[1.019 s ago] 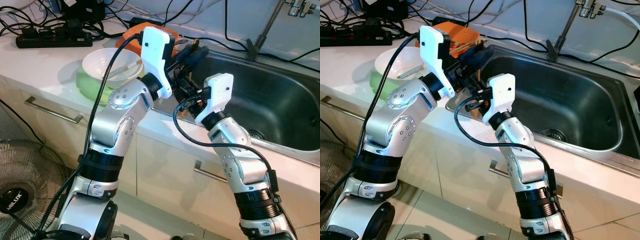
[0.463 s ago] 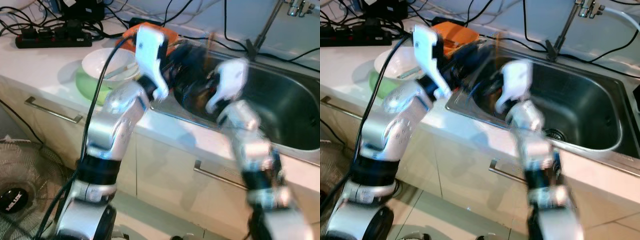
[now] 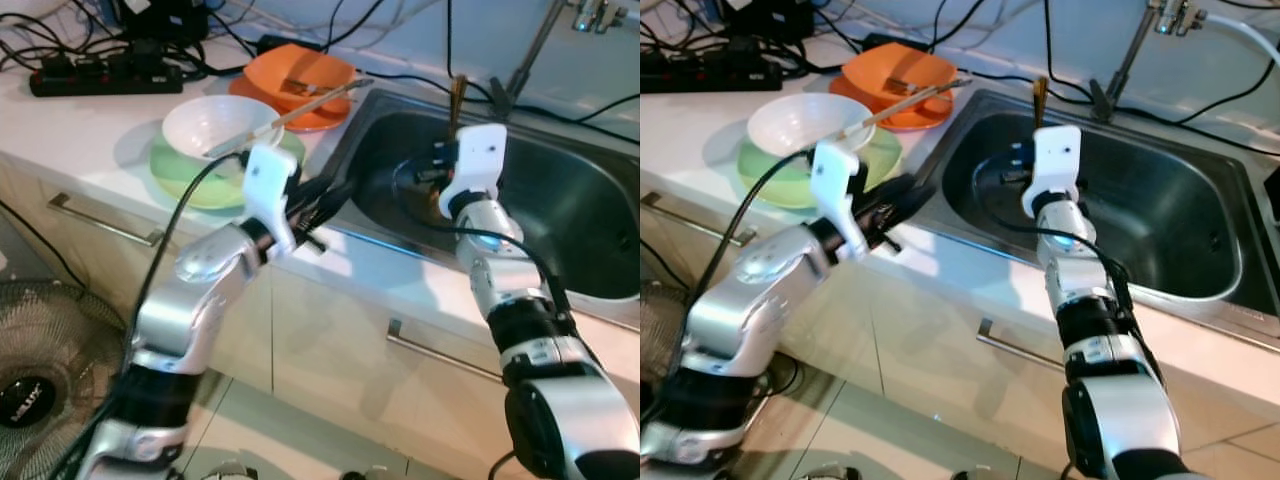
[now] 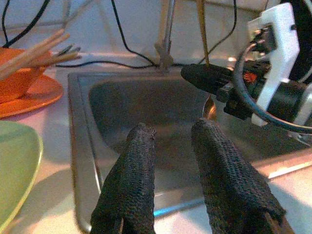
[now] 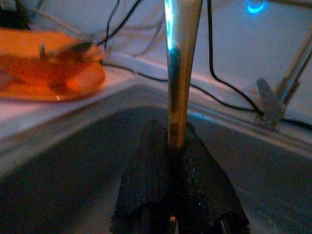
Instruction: Kitchen organization
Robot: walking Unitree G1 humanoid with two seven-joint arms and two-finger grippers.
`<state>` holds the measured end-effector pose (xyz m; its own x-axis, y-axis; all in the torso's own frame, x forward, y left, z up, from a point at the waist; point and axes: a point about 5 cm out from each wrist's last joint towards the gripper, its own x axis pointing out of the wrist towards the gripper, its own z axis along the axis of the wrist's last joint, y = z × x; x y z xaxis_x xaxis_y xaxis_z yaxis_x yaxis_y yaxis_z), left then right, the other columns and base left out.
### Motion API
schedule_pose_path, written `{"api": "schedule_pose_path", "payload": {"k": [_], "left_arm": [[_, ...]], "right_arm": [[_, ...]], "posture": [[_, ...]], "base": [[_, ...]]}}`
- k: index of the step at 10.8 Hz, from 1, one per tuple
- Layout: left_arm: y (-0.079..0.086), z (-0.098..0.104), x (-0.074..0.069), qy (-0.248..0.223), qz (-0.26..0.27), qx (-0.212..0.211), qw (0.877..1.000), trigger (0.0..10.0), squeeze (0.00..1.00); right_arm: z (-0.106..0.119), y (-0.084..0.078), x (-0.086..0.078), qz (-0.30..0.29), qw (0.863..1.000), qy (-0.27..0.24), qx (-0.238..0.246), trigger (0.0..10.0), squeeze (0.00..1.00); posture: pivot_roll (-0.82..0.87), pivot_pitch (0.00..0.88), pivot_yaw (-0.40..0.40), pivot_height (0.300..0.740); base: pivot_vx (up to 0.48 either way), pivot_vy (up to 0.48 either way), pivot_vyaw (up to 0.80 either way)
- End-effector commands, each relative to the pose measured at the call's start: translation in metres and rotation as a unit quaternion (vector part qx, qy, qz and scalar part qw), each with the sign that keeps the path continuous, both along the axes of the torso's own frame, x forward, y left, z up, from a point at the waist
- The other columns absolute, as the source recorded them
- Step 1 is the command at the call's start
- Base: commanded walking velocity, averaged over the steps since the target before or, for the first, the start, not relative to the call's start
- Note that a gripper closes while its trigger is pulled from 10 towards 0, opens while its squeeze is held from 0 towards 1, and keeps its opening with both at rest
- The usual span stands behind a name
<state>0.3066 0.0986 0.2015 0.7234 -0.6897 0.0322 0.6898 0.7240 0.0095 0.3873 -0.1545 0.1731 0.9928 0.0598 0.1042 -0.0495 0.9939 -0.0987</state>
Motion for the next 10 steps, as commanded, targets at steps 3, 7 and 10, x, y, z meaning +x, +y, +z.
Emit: {"api": "schedule_pose_path", "payload": {"k": [3, 7, 10], "left_arm": [[-0.008, -0.016, -0.015, 0.042, -0.057, 0.056, 0.996, 10.0, 0.00], [-0.009, -0.018, -0.024, 0.051, -0.068, 0.083, 0.993, 10.0, 0.00], [-0.011, -0.019, -0.028, 0.061, -0.072, 0.091, 0.991, 10.0, 0.00]], "right_arm": [[-0.026, -0.010, -0.002, -0.035, 0.999, 0.041, 0.006, 10.0, 0.00], [-0.049, -0.011, -0.007, -0.044, 0.996, 0.075, -0.002, 10.0, 0.00], [-0.052, -0.010, -0.008, -0.040, 0.996, 0.080, 0.003, 10.0, 1.00]], "posture": [[-0.01, 0.083, -0.090, 0.740], [0.00, 0.090, -0.089, 0.740], [0.00, 0.090, -0.089, 0.740]], "base": [[0.000, 0.000, 0.00], [0.000, 0.000, 0.00], [0.000, 0.000, 0.00]]}}
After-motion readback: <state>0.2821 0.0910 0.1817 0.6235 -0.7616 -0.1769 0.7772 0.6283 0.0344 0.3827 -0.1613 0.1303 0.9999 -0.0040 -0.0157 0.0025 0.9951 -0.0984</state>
